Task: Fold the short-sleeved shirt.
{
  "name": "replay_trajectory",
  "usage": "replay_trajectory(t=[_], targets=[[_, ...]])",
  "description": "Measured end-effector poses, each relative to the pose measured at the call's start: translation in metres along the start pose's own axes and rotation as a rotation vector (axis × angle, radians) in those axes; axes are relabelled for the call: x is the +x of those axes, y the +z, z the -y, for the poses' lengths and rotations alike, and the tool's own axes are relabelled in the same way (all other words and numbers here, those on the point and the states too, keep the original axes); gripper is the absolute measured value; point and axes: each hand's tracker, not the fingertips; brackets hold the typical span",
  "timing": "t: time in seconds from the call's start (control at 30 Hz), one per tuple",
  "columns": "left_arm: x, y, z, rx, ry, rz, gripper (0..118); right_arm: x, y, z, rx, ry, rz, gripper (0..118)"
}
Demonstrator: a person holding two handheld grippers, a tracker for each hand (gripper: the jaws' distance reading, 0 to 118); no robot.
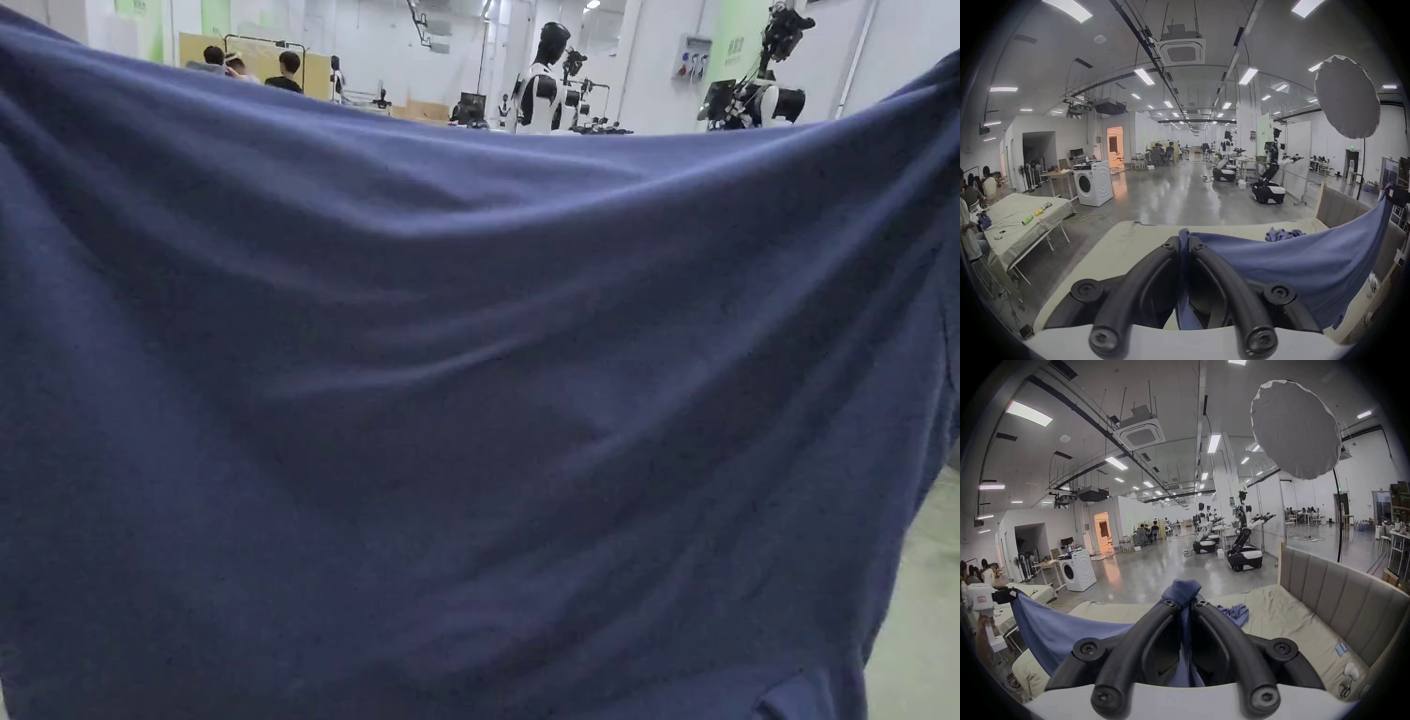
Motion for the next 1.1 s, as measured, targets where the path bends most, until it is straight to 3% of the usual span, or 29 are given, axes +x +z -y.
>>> replay_trajectory(t=[0.23, 0.5, 0.77, 1.1], targets=[[0.022, -0.041, -0.058, 0.067, -0.026, -0.099, 7, -0.016, -0.056, -0.037, 0.036, 0.038, 0.055, 7], [0.051, -0.130, -0.084, 0.079, -0.008, -0.167, 6, -0.023, -0.167, -0.041, 0.022, 0.022, 0.113, 7], [0.079, -0.218, -0.079, 0.084, -0.017, -0.173, 6, -0.027, -0.256, -0.018, 0.024, -0.013, 0.133, 7], [0.078, -0.281, -0.035, 0.059, 0.005, -0.226, 6, -0.019, -0.309, 0.019, 0.043, -0.062, 0.118, 7]])
